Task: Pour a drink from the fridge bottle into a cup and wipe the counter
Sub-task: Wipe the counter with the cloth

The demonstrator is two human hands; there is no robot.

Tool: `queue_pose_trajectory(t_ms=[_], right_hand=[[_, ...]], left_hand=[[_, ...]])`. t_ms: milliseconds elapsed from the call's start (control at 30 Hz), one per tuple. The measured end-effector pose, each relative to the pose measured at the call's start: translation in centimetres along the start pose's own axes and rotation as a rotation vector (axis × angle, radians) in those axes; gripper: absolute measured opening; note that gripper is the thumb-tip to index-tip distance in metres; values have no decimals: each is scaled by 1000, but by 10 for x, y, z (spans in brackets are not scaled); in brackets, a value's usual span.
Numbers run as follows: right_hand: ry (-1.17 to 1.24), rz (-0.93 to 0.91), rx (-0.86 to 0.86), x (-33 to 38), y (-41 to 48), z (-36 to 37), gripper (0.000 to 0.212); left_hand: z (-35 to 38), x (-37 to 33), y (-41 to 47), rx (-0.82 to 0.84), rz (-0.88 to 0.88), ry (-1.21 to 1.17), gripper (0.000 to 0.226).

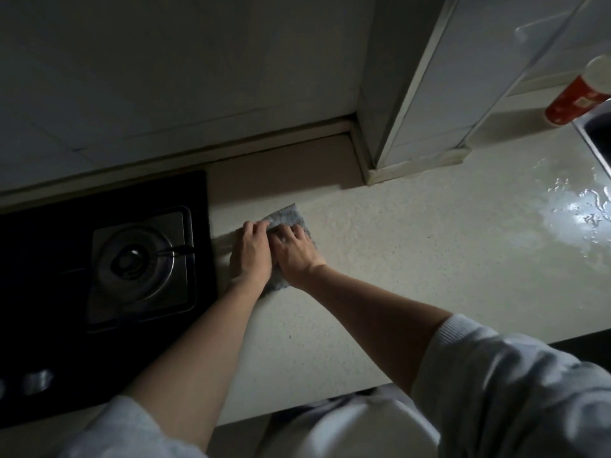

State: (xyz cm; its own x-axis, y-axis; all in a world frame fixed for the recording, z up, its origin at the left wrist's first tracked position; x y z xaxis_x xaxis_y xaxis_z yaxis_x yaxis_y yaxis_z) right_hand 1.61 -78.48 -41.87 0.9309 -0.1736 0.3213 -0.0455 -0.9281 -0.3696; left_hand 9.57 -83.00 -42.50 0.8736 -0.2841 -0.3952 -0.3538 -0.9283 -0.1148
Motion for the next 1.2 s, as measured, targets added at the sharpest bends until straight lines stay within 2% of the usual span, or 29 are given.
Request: queue_pose_trajectory(t_ms=[300,767,967,1200], right_hand=[[34,78,-31,-23,-24,4,94],[55,-58,-51,-119,-82,0,69],[23,-85,-62,-158,-116,-1,64],[-12,17,-99,-174,-170,20,79]], left_hand=[[14,-27,-12,21,40,57,33],[70,-117,-54,-65,-60,110,31],[90,-159,-87,-103,-184,-78,33],[111,-185,-132,-62,-42,-17,33]])
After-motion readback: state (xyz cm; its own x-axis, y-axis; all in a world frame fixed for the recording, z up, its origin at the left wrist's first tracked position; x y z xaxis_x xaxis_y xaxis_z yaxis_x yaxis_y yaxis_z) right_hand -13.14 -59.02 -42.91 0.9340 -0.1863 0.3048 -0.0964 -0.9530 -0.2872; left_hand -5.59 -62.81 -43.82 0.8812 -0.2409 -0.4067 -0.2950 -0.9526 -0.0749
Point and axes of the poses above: each hand's wrist, its own y-axis towards the middle knuckle, its own z-axis out of the palm, x = y × z, the point moved 6 cm from there along y, towards the middle knuckle, and after that the axes turned 9 degrees about z, right-handed, at the moved point
